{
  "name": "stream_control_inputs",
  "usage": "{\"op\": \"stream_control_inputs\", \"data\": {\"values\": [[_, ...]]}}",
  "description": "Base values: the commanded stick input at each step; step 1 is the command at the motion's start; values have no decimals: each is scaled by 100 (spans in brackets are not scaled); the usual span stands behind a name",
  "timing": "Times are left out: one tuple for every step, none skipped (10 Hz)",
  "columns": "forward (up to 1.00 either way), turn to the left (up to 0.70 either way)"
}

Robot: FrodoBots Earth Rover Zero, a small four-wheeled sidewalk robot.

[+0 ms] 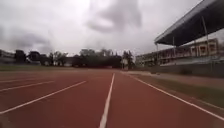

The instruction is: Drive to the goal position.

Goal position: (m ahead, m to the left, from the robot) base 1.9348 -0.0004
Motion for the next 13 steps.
{"op": "stream_control_inputs", "data": {"values": [[70, 0], [70, 0], [70, 0], [70, 0], [70, 0], [70, 0], [70, 0], [70, 0], [70, 0], [70, 0], [70, 0], [70, 0], [70, 0]]}}
